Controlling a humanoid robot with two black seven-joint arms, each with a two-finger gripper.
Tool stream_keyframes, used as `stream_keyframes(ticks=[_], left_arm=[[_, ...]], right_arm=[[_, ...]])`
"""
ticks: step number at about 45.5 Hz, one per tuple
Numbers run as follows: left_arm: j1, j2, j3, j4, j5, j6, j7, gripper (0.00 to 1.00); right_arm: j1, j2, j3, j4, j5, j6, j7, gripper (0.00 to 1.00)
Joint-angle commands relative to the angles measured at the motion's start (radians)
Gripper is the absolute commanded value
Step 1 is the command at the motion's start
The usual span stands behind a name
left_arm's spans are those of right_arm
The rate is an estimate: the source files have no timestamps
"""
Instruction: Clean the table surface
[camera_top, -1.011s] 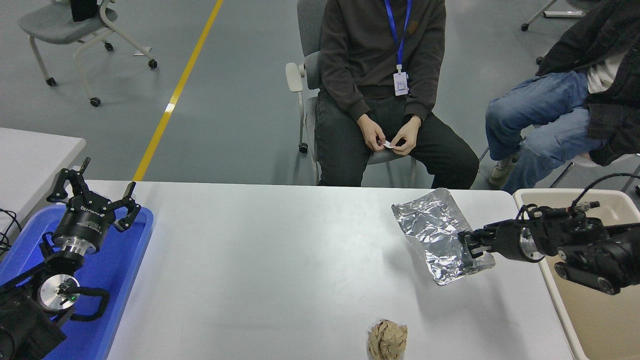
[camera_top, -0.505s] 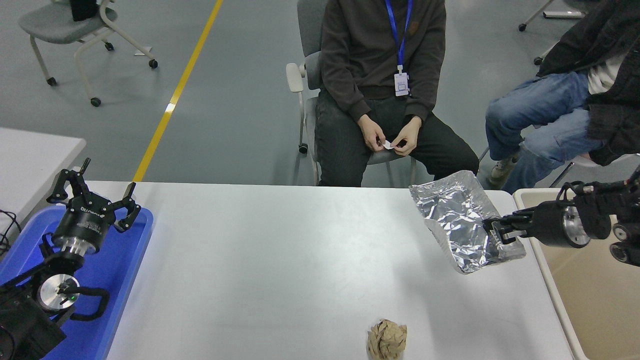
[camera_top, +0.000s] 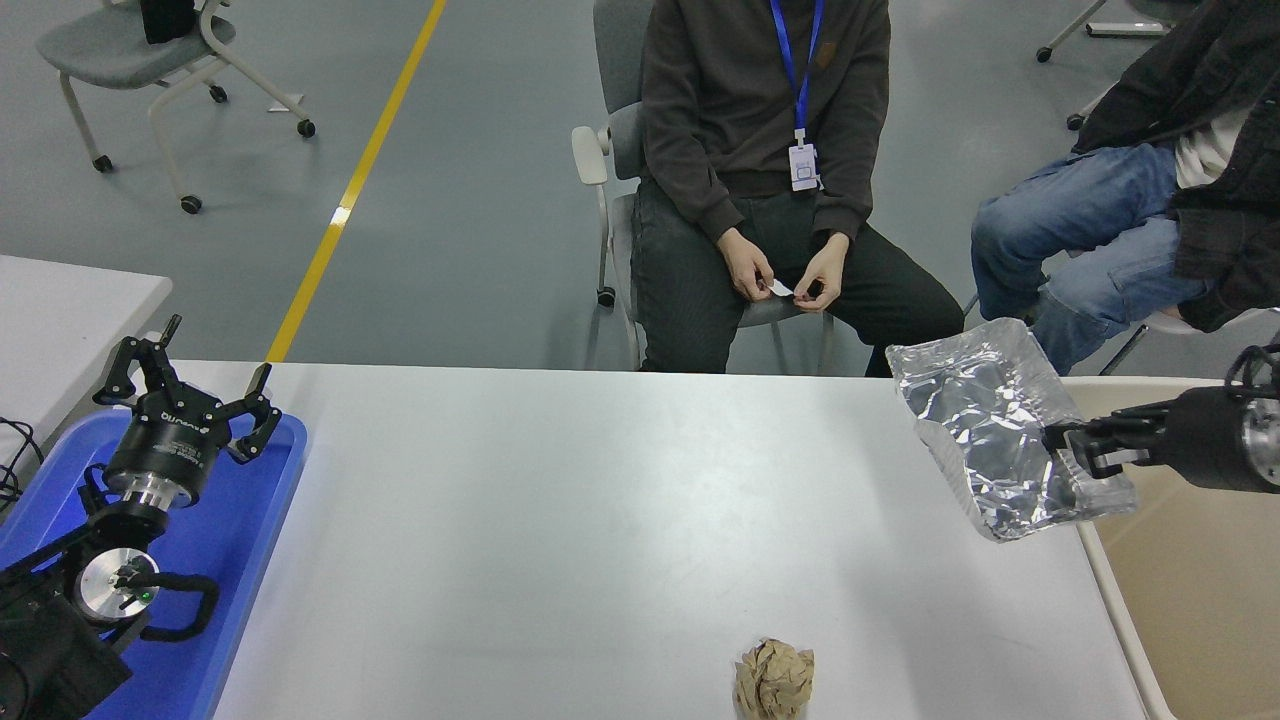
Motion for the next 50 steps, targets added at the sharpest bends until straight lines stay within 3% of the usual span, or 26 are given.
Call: stream_keyframes(ticks=[1, 15, 28, 40, 50], left_arm=[[0.0, 0.0, 0.0, 0.0, 0.0, 0.0, 0.0, 1.0], [0.0, 0.0, 0.0, 0.0, 0.0, 0.0, 0.0, 1.0], [0.0, 0.0, 0.0, 0.0, 0.0, 0.0, 0.0, 1.0], [0.0, 0.0, 0.0, 0.0, 0.0, 0.0, 0.0, 1.0], [0.0, 0.0, 0.0, 0.0, 0.0, 0.0, -0.001, 1.0]], right_arm=[[0.008, -0.092, 0.001, 0.01, -0.029, 0.014, 0.0, 0.0], [-0.01, -0.165, -0.002, -0.032, -0.055, 0.014, 0.0, 0.0], [-0.138, -0.15, 0.017, -0.252, -0.037, 0.003, 0.0, 0.0], [-0.335, -0.083, 0.107, -0.45, 0.023, -0.029, 0.019, 0.0], [-0.533, 0.051, 0.201, -0.683, 0.069, -0.05, 0.054, 0.0]])
